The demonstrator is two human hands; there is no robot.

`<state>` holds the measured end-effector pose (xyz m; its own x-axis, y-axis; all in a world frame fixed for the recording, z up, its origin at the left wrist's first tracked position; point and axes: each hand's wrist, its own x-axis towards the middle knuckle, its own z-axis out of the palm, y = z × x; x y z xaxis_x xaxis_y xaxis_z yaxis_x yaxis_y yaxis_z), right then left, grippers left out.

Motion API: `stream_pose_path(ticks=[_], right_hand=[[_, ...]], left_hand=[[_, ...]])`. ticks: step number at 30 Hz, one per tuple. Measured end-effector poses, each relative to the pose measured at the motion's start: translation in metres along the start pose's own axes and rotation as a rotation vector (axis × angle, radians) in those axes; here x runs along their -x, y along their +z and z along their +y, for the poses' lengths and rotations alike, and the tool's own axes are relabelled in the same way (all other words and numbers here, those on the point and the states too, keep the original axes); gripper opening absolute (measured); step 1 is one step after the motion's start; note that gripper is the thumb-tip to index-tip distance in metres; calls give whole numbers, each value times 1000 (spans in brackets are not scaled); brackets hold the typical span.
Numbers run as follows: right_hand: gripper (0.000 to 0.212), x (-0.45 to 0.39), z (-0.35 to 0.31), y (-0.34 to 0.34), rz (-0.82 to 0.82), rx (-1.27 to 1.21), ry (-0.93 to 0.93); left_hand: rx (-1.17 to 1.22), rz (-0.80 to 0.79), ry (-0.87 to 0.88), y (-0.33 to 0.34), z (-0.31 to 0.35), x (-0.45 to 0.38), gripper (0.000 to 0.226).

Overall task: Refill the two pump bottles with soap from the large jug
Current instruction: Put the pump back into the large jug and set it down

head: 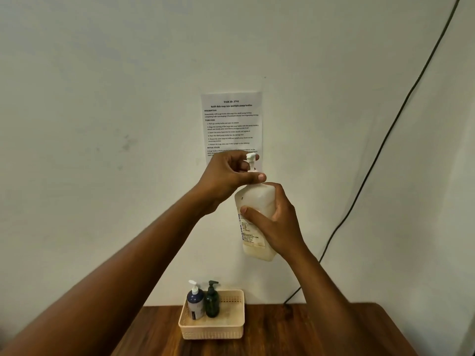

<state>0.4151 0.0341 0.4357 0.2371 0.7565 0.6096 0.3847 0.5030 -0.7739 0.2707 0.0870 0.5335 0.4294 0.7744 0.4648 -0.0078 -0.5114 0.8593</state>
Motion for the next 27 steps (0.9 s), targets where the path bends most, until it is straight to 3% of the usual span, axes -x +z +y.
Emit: stream_pose_path(ticks=[5, 7, 13, 16, 22, 24, 27], right_hand=[[59, 6, 3, 0, -9, -119, 43], [59, 5, 2, -1, 2, -115, 40], [65, 2, -6, 0, 0, -21, 17], [62, 2, -6, 1, 0, -39, 14], [59, 4, -2, 0, 6, -83, 14], [60, 2, -5, 0, 12, -68, 6], [63, -2, -8, 1, 17, -33, -13]], left_hand=[[140, -262, -76, -11, 8, 0, 57], [177, -300, -96, -12, 9, 0, 61], [-65, 39, -11, 0, 9, -1, 81], [-76, 10, -41, -2, 11, 0, 86], [159, -253, -130, -12, 15, 1, 94], [140, -199, -124, -9, 14, 2, 92], [-53, 31, -64, -1, 11, 0, 98]])
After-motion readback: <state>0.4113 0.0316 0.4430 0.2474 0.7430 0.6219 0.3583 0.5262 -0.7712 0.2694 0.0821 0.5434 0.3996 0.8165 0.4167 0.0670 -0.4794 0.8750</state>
